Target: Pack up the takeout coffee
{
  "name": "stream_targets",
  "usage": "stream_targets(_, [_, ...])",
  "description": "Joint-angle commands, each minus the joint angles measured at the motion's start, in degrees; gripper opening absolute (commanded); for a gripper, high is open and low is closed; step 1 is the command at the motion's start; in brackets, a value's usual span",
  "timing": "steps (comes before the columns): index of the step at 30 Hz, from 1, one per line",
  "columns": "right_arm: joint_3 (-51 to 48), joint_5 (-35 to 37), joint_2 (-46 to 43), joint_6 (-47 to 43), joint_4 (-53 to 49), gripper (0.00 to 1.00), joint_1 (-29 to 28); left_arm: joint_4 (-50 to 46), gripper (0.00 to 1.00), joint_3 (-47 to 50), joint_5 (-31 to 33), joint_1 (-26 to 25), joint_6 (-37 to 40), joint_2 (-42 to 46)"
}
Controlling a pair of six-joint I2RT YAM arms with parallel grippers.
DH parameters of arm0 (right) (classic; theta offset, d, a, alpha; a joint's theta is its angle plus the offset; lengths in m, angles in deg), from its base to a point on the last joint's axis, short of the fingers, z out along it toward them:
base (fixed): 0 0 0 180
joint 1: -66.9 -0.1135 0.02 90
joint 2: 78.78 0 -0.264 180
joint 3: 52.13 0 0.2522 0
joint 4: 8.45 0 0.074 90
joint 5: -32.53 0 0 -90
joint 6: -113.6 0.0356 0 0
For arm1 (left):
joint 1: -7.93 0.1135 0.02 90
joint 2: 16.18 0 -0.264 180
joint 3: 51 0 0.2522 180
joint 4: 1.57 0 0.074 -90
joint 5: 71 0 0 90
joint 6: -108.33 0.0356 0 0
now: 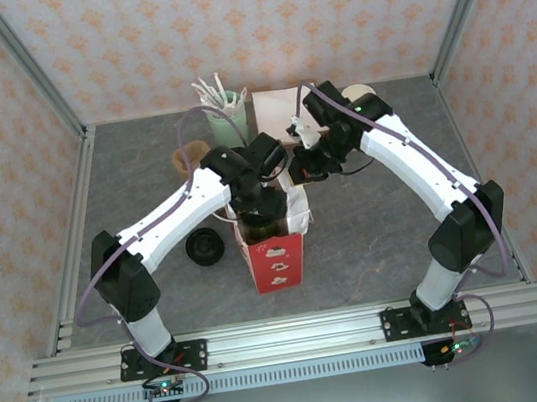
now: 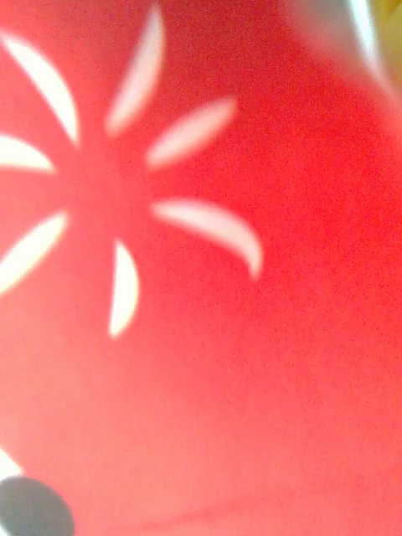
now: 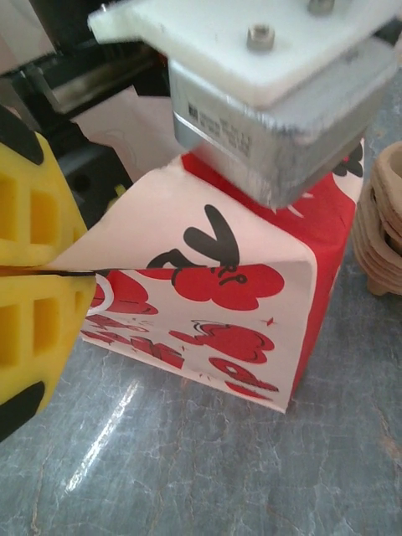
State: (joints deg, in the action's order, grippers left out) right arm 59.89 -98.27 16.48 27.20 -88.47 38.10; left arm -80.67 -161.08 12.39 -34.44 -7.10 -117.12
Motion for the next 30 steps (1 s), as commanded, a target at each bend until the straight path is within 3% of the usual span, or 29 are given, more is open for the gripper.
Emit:
stream_targets(1, [0.4, 1.3, -0.6, 0.8, 2.4, 0.08, -0.3, 0.3, 0.81, -3.8, 0.3, 0.0, 0.0, 1.7])
stream_targets(13, [0.6, 2.3, -1.2, 1.3, 2.8, 0.08, -0.3, -1.2, 0.96, -7.4, -0.8, 0.4, 0.8, 2.5])
stream_targets(19, [2.0, 3.2, -0.9, 1.7, 2.4, 0.08, -0.3, -1.1, 0.97, -9.3, -3.1, 1.3, 0.5, 2.7])
stream_targets(30, [5.9, 3.4, 0.0, 2.1, 0.9, 0.07, -0.3, 2.4, 0.65, -7.4, -4.6, 2.6, -0.9, 2.0])
